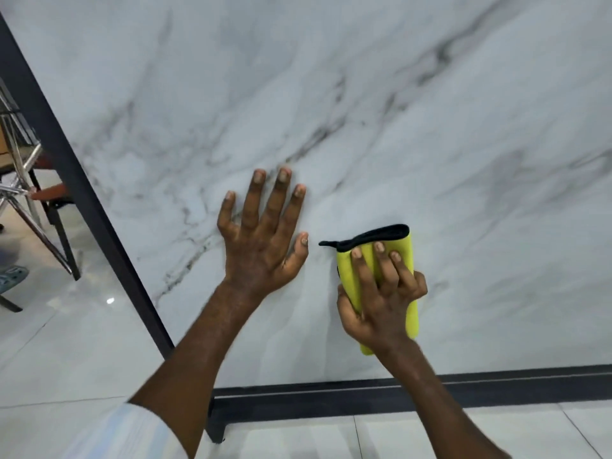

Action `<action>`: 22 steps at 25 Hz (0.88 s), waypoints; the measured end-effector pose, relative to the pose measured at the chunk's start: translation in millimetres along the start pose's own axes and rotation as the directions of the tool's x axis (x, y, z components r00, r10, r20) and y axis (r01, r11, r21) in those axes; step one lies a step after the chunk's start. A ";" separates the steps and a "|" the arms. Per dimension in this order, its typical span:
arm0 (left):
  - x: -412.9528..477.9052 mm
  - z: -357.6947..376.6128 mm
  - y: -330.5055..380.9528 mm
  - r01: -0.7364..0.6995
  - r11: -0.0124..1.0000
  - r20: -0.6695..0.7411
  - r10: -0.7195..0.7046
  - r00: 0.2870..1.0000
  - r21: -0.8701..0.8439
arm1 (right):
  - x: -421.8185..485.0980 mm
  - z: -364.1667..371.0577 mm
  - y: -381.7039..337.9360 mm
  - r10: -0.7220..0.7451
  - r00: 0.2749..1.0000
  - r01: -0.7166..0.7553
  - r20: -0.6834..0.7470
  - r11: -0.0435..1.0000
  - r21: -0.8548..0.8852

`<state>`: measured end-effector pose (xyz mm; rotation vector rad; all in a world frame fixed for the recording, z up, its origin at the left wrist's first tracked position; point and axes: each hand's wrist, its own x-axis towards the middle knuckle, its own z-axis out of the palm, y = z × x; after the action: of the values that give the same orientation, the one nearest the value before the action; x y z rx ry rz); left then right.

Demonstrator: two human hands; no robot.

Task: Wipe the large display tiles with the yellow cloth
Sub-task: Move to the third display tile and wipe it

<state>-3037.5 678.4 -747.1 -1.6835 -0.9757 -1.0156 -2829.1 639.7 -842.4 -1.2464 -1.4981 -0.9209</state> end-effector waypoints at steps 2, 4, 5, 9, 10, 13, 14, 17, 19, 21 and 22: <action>1.7 -3.3 0.4 0.003 1.000 0.017 -0.003 1.000 -0.016 | 50.9 -16.9 -3.7 -0.056 0.998 0.056 -0.001 0.997 0.046; 1.4 -13.0 0.9 0.028 0.998 0.051 -0.025 0.998 -0.062 | 135.4 -39.9 -8.7 -0.146 0.987 0.151 -0.060 0.984 0.094; 2.9 -21.2 0.1 0.039 0.995 0.061 -0.034 0.998 -0.096 | 182.3 -50.0 -10.5 -0.138 0.985 0.149 -0.102 0.984 0.101; 89.7 -57.0 -25.5 0.017 0.986 -0.085 -0.031 0.996 -0.164 | 276.2 -65.9 -14.8 0.055 0.969 -0.032 -0.242 0.995 0.094; 123.0 -61.2 -36.5 0.038 0.991 -0.132 -0.054 0.990 -0.126 | 262.9 -61.5 -15.7 0.047 0.969 -0.028 -0.244 0.996 0.080; 182.8 -57.1 -56.1 0.034 0.998 -0.136 -0.040 0.990 -0.045 | 192.5 -44.5 -19.7 0.039 0.981 -0.034 -0.190 0.999 0.028; 184.6 -50.7 -58.1 0.007 1.000 -0.133 -0.010 0.991 -0.021 | 183.1 -41.7 -20.9 0.053 0.980 -0.051 -0.192 0.999 0.017; 174.8 -39.1 -62.2 -0.024 1.000 -0.150 0.026 0.988 0.011 | 248.3 -53.9 -22.1 0.058 0.970 -0.050 -0.237 0.998 0.042; 177.4 -40.8 -62.4 -0.021 1.000 -0.157 0.020 0.987 0.000 | 340.2 -76.3 -19.0 0.049 0.963 -0.038 -0.264 0.998 0.046; 178.5 -41.0 -62.3 -0.024 1.000 -0.159 0.024 0.987 -0.001 | 424.5 -100.9 -12.2 0.093 0.960 -0.076 -0.264 0.994 0.077; 179.4 -40.9 -62.0 -0.026 1.000 -0.171 0.026 0.985 0.000 | 449.8 -108.2 -8.3 0.106 0.958 -0.085 -0.268 0.992 0.089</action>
<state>-3040.2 686.0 -553.1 -1.5779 -0.8390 -1.1240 -2830.8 656.3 -380.0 -1.0789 -1.2344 -0.9215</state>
